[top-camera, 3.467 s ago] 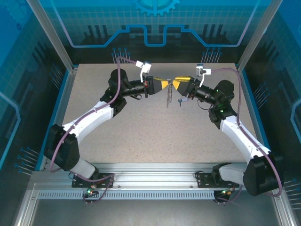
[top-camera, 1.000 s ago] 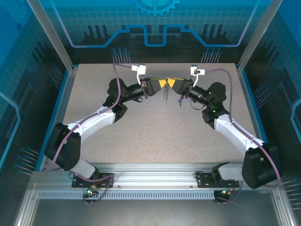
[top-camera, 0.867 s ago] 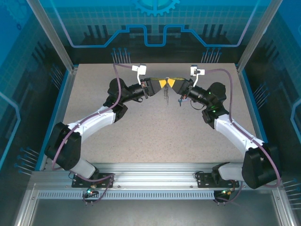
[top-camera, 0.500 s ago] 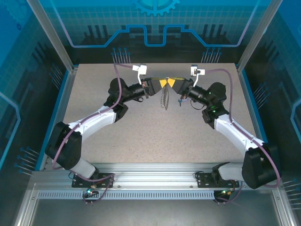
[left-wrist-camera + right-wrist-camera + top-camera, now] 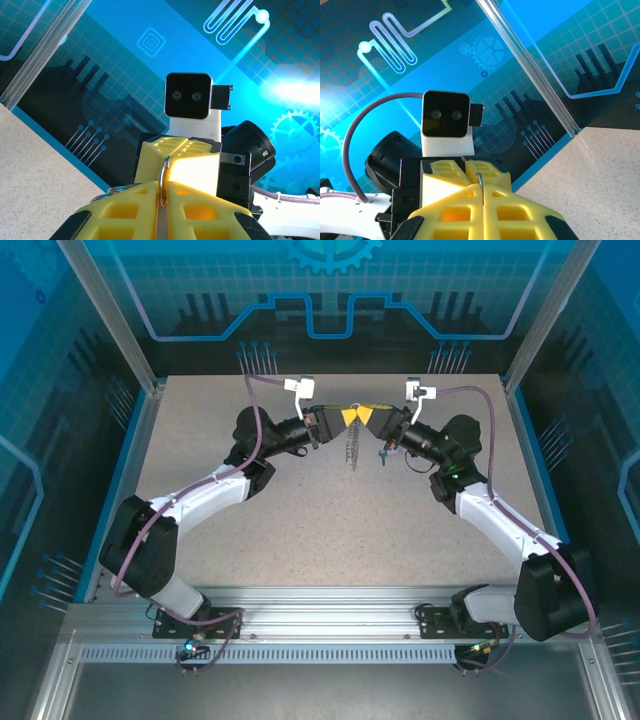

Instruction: Put the keys on the keyring

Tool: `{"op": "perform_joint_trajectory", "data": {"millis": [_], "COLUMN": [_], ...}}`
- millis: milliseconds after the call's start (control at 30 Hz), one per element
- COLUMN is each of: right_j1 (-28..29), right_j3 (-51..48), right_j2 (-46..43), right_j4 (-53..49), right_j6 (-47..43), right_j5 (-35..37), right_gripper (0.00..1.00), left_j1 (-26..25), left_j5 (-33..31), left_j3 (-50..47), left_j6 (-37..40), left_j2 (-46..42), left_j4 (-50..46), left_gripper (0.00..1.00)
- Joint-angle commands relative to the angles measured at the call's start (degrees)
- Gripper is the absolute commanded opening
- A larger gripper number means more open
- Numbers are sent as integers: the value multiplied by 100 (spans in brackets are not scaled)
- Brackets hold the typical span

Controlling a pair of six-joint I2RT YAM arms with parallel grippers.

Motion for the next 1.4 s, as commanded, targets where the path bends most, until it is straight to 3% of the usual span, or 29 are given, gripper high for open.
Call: {"op": "perform_joint_trajectory", "data": {"millis": [0,300,500,600,733,800,1033,1233,1367], "right_j1": [79,72,34,-231,-677,-847,-1120,-1145,-1128], "right_j3": [10,-1,25,-3,62,379,1270,2126,3030], "right_j2": [-30,-28,-39,-208,-416,-370,615,2045,3300], "right_j4": [227,227,64,-389,-1596,-2353,-4919,-6103,-6708], "right_j6": [15,14,22,56,-73,-263,-1021,-1531,-1751], "right_j5": [63,80,164,365,558,550,880,1923,2464], "right_gripper": [0,0,2,37,61,66,70,68,62], "left_j1": [-66,-80,-97,-89,-73,-55,-25,-1,51], "left_j5": [-138,-130,-86,-51,-60,-77,-389,-642,-727], "left_j3": [97,82,51,0,-130,-183,-296,-377,-615], "left_j6": [0,-11,8,178,607,823,1735,2245,2234], "left_j2": [9,23,16,-67,-246,-330,-674,-972,-1141], "left_j4": [496,566,595,355,-215,-557,-1892,-2736,-2673], "left_gripper": [15,0,0,0,0,0,0,0,0]}}
